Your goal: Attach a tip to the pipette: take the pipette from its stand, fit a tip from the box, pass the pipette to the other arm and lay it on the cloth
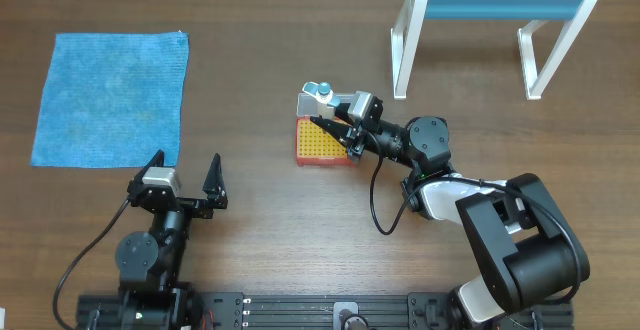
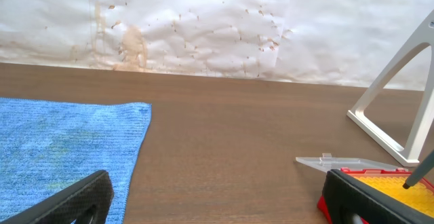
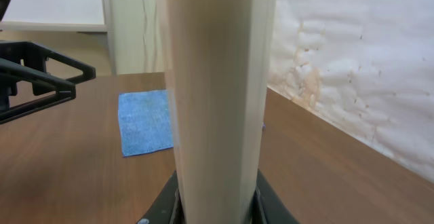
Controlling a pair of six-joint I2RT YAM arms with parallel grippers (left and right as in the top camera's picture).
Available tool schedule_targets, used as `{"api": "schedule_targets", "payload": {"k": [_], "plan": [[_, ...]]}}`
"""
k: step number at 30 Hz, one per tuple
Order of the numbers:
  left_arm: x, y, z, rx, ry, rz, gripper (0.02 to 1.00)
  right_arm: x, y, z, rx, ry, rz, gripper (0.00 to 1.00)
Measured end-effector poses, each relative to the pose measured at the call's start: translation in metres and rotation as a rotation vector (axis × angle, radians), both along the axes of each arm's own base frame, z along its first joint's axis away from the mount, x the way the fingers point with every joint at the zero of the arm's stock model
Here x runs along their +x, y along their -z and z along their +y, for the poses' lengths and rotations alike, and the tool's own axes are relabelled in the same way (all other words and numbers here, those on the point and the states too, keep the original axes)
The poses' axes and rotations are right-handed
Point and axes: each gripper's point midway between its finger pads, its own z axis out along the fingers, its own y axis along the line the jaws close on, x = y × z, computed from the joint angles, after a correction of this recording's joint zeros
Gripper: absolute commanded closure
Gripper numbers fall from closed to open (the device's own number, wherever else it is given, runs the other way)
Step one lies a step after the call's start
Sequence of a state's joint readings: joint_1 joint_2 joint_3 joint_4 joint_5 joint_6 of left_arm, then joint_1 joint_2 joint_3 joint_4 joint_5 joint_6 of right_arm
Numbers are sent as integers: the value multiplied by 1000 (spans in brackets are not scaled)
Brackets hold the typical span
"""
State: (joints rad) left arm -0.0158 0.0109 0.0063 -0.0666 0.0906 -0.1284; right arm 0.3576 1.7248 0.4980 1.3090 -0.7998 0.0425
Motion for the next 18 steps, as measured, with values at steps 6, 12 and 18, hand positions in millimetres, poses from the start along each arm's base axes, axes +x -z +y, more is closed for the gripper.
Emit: {"api": "schedule_targets", "payload": {"k": [6,12,18], "plan": [[0,0,0,0,0,0,20,4,10,-1,-9,17,19,921],[0,0,0,0,0,0,20,4,13,1,-12,13,27,921],[0,0,0,0,0,0,20,2,14,4,-16,5,22,921]]}}
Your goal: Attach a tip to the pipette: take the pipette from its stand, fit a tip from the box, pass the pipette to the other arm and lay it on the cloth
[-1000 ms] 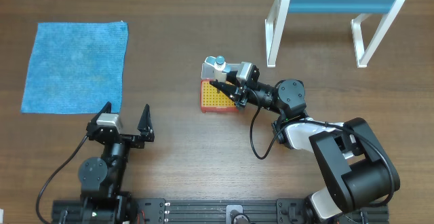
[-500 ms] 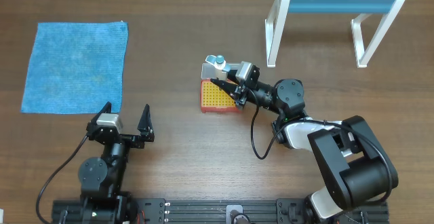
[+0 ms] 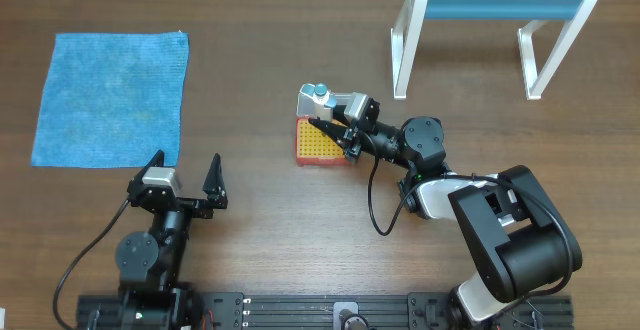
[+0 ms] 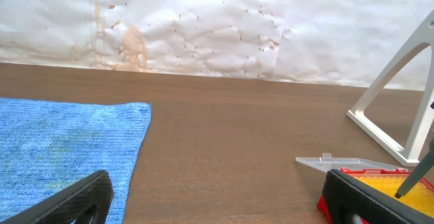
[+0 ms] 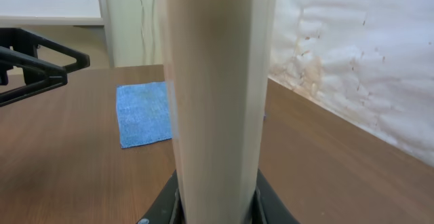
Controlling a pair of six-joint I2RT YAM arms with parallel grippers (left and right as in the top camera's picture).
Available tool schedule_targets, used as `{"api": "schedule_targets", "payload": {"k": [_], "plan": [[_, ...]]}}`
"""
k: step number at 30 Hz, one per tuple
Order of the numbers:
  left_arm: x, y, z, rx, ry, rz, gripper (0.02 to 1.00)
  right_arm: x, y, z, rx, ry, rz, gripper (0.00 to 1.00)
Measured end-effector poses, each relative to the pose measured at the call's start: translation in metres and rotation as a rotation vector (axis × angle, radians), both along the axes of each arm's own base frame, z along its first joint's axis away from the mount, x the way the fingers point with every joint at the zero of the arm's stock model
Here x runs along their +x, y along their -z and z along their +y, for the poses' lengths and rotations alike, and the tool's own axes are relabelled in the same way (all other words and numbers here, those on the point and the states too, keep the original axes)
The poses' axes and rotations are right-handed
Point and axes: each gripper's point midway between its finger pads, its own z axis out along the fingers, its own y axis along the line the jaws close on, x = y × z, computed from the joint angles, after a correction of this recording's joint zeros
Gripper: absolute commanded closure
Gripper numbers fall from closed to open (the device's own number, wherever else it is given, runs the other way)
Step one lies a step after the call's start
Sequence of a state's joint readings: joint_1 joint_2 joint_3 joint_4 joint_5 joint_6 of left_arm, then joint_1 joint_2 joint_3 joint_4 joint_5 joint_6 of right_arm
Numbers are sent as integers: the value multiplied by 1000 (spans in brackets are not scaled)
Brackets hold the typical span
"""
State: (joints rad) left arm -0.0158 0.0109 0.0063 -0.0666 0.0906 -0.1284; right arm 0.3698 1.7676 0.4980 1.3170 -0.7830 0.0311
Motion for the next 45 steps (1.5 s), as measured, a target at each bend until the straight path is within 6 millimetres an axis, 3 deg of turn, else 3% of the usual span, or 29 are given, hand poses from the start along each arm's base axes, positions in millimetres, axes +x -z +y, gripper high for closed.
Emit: {"api": "schedule_targets", "payload": {"k": [45], "plan": [[0,0,0,0,0,0,20,2,8,0,-7,5,-37,923]]}}
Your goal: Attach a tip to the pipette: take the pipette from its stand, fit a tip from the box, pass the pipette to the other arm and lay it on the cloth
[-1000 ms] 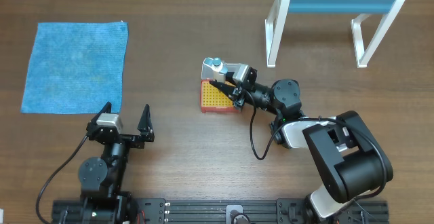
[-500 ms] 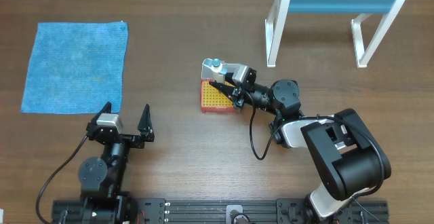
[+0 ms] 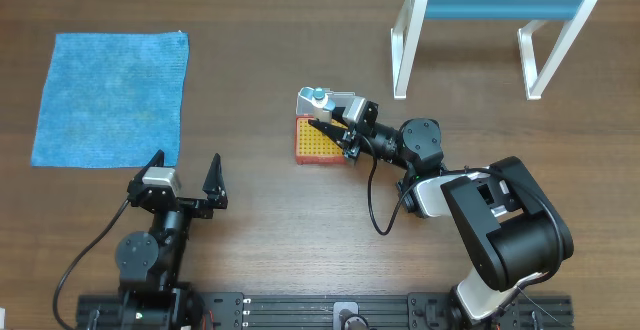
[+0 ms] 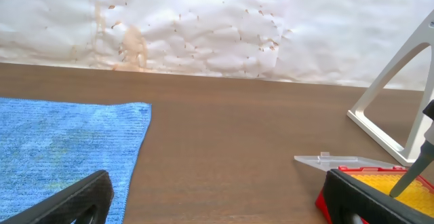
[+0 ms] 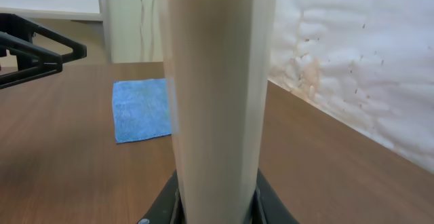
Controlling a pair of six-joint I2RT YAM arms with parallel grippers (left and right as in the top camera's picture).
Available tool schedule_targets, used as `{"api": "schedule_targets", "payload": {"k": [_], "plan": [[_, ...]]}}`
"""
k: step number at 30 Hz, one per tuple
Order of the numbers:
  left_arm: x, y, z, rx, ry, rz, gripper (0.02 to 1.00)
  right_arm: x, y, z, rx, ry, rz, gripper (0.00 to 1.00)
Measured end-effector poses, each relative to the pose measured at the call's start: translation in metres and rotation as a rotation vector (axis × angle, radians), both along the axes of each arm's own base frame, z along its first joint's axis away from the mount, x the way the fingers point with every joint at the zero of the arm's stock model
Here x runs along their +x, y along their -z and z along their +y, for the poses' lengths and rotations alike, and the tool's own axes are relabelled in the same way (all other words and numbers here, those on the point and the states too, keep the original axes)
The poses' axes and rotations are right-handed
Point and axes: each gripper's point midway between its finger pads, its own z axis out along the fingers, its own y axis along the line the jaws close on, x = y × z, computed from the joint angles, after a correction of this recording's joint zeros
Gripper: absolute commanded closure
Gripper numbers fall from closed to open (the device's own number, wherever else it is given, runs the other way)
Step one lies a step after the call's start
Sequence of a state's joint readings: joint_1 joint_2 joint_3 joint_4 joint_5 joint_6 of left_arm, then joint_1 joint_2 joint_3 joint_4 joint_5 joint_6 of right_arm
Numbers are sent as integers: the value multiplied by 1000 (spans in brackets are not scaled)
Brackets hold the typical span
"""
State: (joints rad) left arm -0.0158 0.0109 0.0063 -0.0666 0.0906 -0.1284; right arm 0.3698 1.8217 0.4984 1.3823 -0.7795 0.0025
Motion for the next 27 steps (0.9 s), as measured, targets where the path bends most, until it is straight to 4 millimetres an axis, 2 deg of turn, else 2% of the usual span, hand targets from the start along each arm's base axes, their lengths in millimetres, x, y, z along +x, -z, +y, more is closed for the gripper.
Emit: {"api": "schedule_targets", "payload": {"k": [13,18,24,27], "plan": [[0,0,0,0,0,0,20,0,-4,-1,16,3,40,923],[0,0,0,0,0,0,20,-4,-29,-4,24,18,39,923],[0,0,0,0,0,0,20,-13,-71,-9,43,27,-7,923],[0,0,0,0,0,0,23,-4,-93,-6,33,30,10,923]]}}
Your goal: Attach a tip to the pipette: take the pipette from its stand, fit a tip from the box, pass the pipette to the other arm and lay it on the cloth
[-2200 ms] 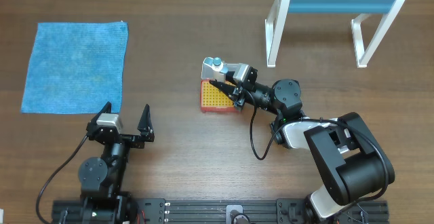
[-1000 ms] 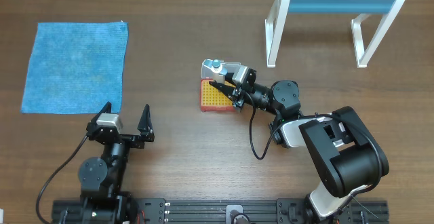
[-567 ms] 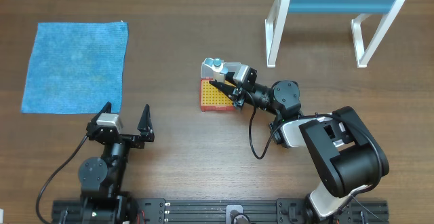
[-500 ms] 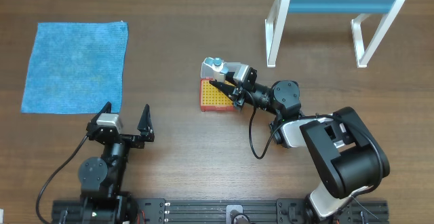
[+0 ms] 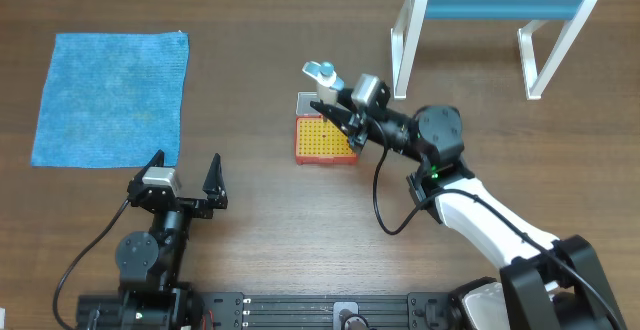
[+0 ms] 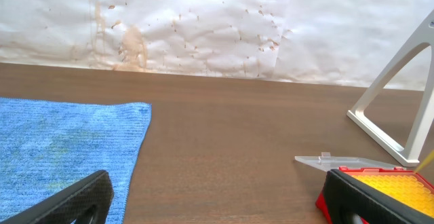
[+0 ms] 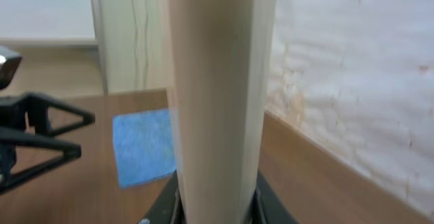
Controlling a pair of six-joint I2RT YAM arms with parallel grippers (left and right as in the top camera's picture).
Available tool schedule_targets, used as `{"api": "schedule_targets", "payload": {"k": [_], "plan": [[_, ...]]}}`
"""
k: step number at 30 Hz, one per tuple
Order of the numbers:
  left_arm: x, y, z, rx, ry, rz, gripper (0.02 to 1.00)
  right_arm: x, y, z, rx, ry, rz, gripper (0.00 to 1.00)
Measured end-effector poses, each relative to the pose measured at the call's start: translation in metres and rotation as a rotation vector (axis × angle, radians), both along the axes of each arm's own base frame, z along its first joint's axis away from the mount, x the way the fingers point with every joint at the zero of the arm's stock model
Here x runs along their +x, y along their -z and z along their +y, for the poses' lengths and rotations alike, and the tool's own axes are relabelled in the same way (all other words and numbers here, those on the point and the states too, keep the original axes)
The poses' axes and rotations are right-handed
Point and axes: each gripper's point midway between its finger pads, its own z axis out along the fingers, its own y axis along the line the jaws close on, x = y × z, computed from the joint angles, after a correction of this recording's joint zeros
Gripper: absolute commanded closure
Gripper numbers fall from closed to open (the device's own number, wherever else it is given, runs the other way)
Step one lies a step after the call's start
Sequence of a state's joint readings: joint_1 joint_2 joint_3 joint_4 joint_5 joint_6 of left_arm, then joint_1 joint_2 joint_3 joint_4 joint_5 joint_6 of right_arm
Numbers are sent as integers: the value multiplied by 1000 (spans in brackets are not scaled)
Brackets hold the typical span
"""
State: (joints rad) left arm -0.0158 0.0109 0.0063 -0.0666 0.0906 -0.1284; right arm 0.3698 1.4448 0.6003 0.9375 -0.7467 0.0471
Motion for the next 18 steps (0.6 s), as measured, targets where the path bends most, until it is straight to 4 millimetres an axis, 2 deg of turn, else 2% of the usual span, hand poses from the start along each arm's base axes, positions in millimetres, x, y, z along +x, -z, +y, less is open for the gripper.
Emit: {"api": "schedule_targets", "payload": {"k": [2,4,7,12,16,18], "plan": [[0,0,0,0,0,0,20,7,-12,3,-12,1,23,923],[0,0,0,0,0,0,23,12,-35,4,-10,2,10,923],[0,0,0,0,0,0,20,8,-62,3,11,-2,-46,921],[0,0,0,0,0,0,20,-3,-64,7,4,-65,-72,923],[0,0,0,0,0,0,20,-17,-64,19,1,-130,-77,923],[0,-10,-3,-14,19,-41,20,-23,-64,25,1,-157,-78,930]]}}
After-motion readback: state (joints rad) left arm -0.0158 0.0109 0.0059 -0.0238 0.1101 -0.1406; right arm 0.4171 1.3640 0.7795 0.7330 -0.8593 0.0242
